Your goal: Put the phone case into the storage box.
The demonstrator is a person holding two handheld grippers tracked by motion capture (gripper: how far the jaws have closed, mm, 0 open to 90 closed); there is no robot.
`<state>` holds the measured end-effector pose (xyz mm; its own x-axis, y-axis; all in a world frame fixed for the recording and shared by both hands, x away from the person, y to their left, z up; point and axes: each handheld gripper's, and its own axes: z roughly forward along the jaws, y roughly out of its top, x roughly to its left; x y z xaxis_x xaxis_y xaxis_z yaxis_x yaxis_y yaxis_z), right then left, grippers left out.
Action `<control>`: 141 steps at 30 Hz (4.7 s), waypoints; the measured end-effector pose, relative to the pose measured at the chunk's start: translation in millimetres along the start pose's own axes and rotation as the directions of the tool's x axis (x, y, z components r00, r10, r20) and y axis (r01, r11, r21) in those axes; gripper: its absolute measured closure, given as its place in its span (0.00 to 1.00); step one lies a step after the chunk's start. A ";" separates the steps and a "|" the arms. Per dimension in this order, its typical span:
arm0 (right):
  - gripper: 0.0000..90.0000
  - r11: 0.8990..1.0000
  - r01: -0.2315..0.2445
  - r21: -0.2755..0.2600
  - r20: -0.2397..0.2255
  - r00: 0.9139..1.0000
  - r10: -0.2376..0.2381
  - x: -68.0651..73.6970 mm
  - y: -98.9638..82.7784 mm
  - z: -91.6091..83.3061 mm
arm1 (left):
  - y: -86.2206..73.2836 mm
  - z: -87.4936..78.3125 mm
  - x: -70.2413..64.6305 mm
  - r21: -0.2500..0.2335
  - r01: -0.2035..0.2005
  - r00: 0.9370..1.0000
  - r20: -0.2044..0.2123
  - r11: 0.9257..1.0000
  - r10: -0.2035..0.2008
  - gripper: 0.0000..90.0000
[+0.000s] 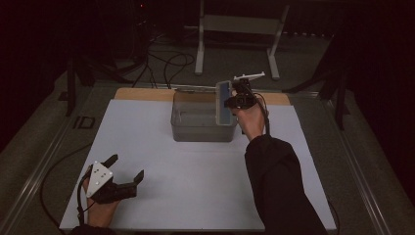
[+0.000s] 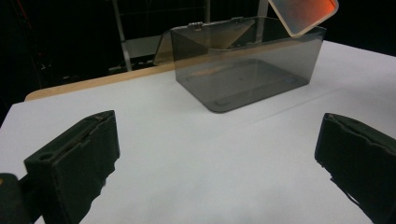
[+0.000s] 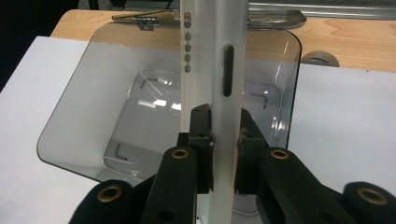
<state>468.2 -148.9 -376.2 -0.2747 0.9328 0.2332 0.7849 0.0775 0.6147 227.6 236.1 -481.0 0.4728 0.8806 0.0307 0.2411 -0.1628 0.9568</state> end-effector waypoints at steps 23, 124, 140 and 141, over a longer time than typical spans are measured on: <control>0.90 1.000 -0.012 0.009 0.049 0.999 0.012 -9.9 -3.6 9.5 | -0.2 0.1 -0.1 -0.001 0.002 1.000 0.000 1.000 -0.002 0.01; 0.89 0.994 -0.023 0.111 0.238 0.971 -0.004 -11.0 -2.1 63.5 | -0.3 -2.7 3.4 -0.012 0.017 1.000 0.002 1.000 -0.017 0.01; 0.89 0.995 -0.003 0.096 0.234 0.972 -0.019 -6.8 -7.0 63.5 | -0.4 -2.0 2.4 -0.009 0.012 1.000 0.004 1.000 -0.012 0.01; 0.89 0.995 -0.003 0.097 0.234 0.972 -0.020 -6.4 -7.2 63.9 | -0.3 -2.1 2.3 -0.008 0.011 1.000 0.004 1.000 -0.011 0.01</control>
<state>499.8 -132.9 -430.3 -0.1527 0.9875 0.0387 0.8362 0.1083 0.5377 226.8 239.1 -480.6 0.4738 0.8805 0.0188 0.2398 -0.1495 0.9593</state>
